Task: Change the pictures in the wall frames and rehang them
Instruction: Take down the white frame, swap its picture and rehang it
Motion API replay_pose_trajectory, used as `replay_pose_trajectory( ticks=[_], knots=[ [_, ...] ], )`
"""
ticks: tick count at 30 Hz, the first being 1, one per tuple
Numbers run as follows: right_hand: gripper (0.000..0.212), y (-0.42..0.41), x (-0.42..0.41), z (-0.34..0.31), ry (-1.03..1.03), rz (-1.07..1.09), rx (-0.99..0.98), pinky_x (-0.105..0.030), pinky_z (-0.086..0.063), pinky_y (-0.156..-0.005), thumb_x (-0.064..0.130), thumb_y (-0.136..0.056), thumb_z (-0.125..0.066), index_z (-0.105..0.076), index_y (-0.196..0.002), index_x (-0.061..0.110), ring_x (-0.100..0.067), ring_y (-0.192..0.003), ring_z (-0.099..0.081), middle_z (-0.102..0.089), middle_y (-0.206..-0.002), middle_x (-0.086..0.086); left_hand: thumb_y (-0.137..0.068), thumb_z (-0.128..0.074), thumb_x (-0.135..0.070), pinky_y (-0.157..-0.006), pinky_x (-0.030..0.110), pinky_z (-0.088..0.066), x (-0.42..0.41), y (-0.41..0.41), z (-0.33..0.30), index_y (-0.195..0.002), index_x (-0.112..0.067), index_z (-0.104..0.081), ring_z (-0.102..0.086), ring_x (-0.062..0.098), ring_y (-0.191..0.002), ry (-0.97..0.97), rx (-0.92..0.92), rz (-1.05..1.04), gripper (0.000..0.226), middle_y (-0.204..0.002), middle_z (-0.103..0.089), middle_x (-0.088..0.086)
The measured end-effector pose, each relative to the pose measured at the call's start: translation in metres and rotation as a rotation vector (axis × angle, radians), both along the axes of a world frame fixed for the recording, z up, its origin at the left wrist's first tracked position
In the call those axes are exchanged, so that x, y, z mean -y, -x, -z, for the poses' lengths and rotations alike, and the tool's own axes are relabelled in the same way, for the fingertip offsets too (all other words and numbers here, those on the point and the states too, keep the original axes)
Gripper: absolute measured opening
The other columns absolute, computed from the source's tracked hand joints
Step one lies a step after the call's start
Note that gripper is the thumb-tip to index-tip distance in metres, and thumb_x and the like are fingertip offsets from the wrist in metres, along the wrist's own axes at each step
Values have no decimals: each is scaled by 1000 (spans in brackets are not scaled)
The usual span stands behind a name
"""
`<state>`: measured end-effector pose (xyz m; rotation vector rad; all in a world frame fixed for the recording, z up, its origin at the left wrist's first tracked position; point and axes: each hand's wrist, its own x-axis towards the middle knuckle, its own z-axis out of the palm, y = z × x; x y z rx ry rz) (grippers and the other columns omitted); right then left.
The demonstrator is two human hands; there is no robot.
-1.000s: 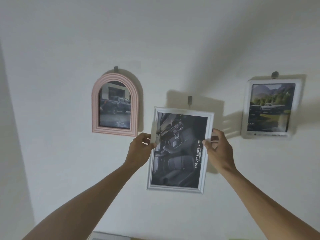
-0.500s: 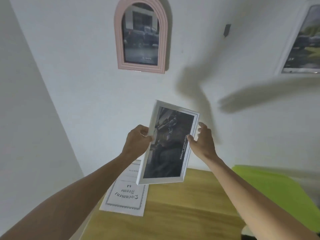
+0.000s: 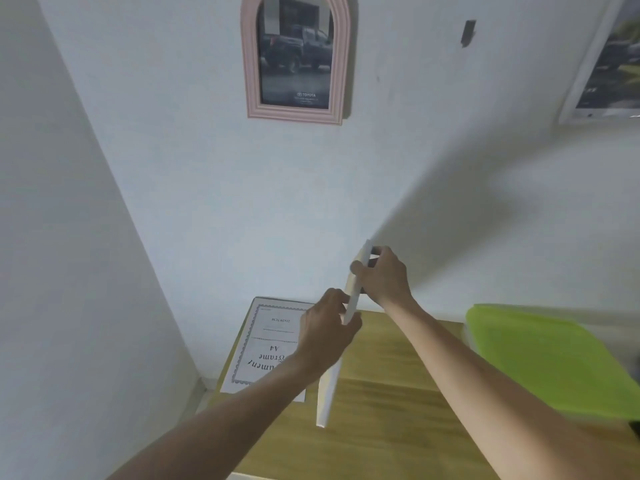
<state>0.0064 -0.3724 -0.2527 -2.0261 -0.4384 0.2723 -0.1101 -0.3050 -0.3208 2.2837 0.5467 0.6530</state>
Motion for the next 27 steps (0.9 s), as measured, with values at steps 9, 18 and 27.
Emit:
replay_pose_trajectory(
  ticks=[9, 18, 27],
  knots=[
    [37, -19, 63, 16, -176, -27, -206, -40, -61, -75, -2, -83, -59, -73, -104, 25, -22, -77, -73, -77, -92, -7, -95, -50, -50, -87, 39, -54, -24, -3, 44, -134, -15, -48, -56, 18, -112, -118, -3, 15, 52, -125, -53, 1],
    [33, -52, 102, 66, -277, -21, -409, -46, -55, -87, 7, -88, -67, -68, -118, 21, -30, -94, -72, -76, -104, -10, -95, -52, -50, -87, 50, -55, -68, -3, 90, -156, -27, -7, -63, 26, -110, 336, -389, 60, 80, -122, -65, 5],
    [36, -71, 95, 146, 52, 73, -65, -21, -46, -68, 28, -96, -60, -54, -132, 26, -12, -88, -63, -68, -102, 3, -93, -63, -38, -71, 27, -47, -58, -20, 121, -155, -38, -2, -62, 24, -90, 296, -466, 63, 86, -102, -67, 11]
  ],
)
